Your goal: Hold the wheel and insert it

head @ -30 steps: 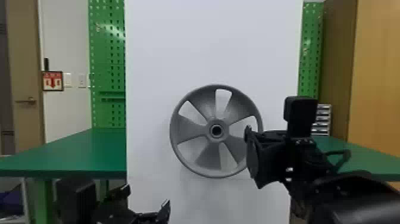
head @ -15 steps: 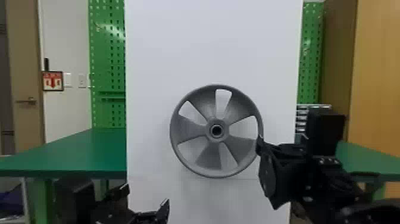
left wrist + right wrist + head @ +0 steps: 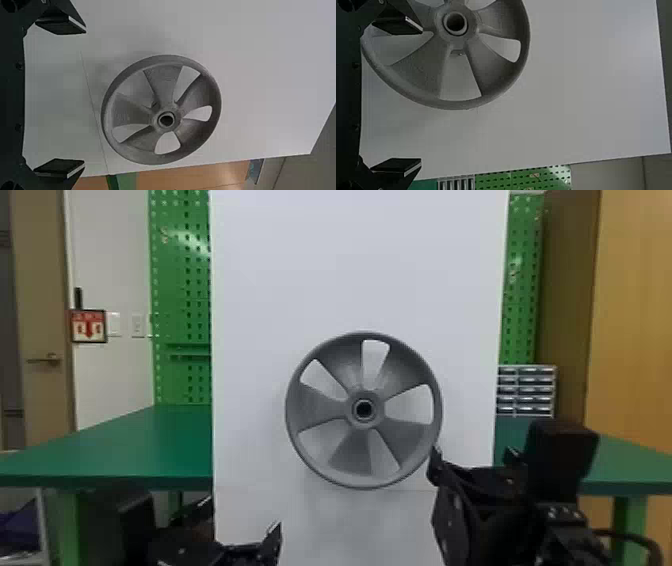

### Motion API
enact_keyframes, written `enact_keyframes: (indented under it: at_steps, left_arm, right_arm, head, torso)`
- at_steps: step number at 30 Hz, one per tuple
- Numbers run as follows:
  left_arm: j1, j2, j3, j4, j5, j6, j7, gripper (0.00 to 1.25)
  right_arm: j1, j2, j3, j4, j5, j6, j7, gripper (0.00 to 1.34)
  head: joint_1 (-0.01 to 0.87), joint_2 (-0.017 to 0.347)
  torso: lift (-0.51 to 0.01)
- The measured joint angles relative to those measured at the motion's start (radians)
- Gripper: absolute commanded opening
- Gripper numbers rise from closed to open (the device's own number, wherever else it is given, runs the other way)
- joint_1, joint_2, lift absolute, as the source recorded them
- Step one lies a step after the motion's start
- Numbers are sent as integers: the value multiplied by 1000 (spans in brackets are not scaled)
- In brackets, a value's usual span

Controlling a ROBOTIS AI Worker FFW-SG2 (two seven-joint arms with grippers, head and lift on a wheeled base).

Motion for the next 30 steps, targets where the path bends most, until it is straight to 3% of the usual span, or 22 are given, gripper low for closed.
enact_keyframes:
  at_steps: [15, 30]
  left_arm:
    - [1, -3, 7, 0, -7, 0, -5, 1147]
    - [-5, -4, 9, -1, -8, -2, -12, 1147]
  right_arm:
    - [196, 5, -13, 17, 33, -157, -1, 1209]
    - [302, 3, -18, 116, 54, -325, -1, 1183]
  head:
    - [97, 15]
    - [97, 15]
  torso:
    - [-442]
    - [-442]
